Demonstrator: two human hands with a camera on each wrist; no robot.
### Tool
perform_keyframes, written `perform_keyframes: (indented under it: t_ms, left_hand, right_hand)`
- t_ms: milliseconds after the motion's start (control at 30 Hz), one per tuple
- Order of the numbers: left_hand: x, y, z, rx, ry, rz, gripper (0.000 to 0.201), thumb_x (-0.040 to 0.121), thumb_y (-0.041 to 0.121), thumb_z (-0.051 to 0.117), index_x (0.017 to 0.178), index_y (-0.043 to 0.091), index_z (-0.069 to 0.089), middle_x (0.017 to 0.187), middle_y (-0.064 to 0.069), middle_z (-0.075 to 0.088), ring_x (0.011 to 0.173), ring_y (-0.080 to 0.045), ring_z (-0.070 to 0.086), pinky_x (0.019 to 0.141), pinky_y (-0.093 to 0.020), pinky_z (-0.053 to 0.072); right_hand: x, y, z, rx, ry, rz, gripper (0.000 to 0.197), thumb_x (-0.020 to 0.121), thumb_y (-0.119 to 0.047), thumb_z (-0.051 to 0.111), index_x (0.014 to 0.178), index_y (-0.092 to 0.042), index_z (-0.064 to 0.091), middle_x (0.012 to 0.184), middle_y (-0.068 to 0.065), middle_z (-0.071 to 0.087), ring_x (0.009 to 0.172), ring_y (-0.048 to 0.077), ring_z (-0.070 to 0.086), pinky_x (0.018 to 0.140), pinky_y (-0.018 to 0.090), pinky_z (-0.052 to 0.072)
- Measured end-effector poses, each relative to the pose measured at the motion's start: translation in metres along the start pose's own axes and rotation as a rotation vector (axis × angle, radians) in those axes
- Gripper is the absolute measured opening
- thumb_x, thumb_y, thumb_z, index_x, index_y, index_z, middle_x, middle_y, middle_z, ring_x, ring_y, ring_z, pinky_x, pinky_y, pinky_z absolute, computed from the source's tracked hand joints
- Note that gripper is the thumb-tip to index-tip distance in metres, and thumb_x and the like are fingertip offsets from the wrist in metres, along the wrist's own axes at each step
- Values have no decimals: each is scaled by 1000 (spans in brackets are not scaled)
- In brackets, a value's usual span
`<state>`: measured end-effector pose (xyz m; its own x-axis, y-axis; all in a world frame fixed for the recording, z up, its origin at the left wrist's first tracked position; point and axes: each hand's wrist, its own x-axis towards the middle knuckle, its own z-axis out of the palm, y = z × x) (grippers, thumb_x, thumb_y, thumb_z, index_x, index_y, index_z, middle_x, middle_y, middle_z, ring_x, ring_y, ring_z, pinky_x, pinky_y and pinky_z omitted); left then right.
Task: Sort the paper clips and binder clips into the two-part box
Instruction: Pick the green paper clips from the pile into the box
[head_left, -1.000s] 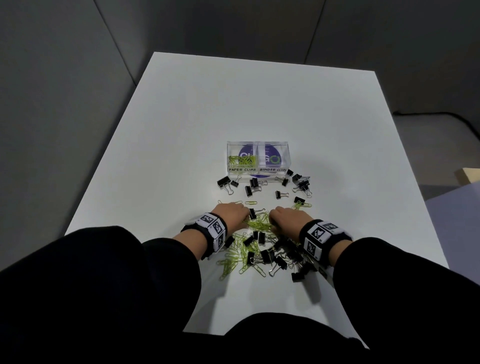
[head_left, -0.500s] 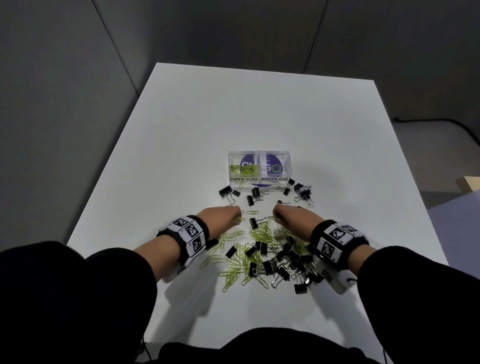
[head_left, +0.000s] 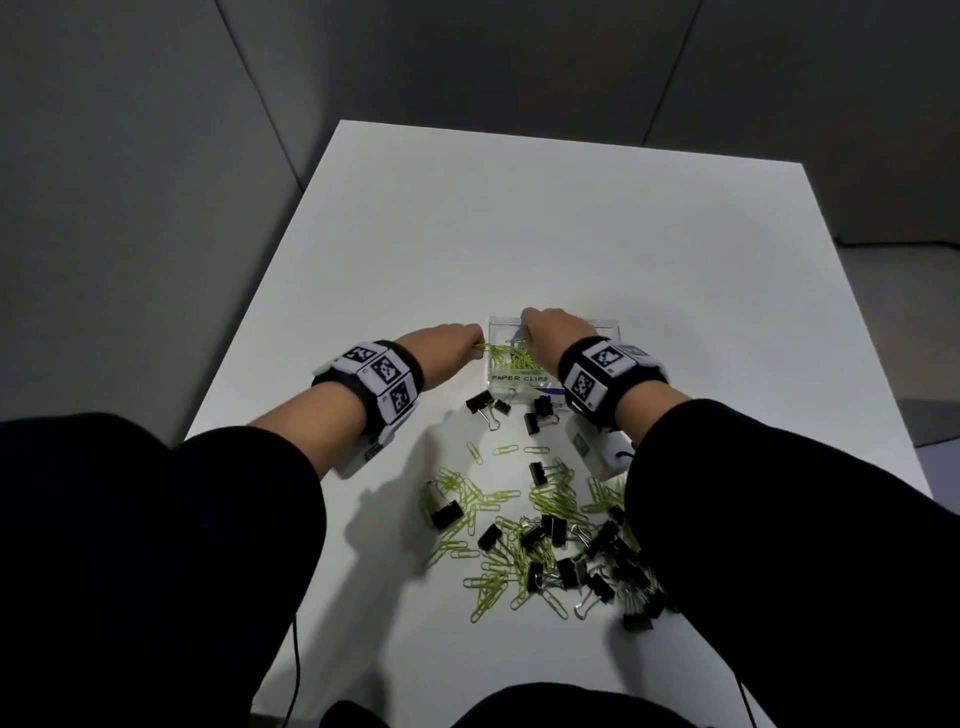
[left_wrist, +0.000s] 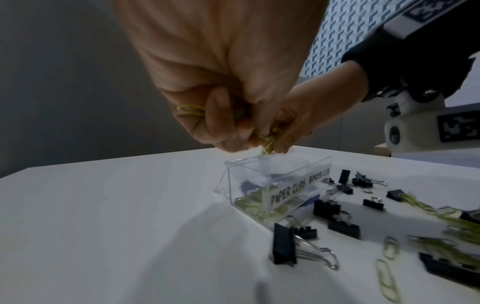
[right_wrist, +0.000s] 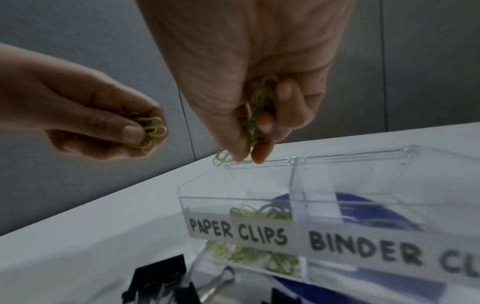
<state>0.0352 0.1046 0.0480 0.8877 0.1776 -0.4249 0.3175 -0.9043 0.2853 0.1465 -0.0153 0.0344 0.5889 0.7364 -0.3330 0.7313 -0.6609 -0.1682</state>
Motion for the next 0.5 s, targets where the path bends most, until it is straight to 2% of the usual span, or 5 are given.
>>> perform_keyframes:
  t_ms: [100,167,333,400,500]
  left_hand:
    - [15,-3,-6,71,-16,7,28,100,22,36,115,5,51,116,-16,57,105,-29,54,86,-35,41]
    - [25,-2,-9,103,-12,21,28,99,22,37,116,6,53,118,-14,57,109,-29,54,86,-34,41]
    - [51,15,-13,118,2,99,29,99,22,39,118,7,55,120,-14,56,110,-29,55,89,-36,43]
    - [61,27,-10,124,-12,138,29,98,20,41,119,6,55,120,-14,56,109,-29,55,89,-37,44]
    - [70,38,-3,143,-27,175,29,96,19,45,119,6,56,118,-16,57,108,-31,56,91,-39,46]
  right_hand:
    - [10,-6,4,57,-51,-37,31,94,-7,46,125,-6,50,123,14,58,112,31,56,90,36,46]
    - [7,0,7,126,-30,-71,34,94,-10,48,127,-8,52,128,13,56,117,28,54,97,35,43]
    - [-31,27,11,253,121,-128,23,96,-18,45,107,-8,62,109,9,64,95,24,59,84,35,50]
    - [-49,37,15,244,66,-158,22,95,-18,45,103,-8,62,104,9,66,91,22,60,80,31,50]
    - [-70,47,28,180,-86,-162,21,95,-16,47,105,-8,63,106,9,67,93,21,61,75,21,40]
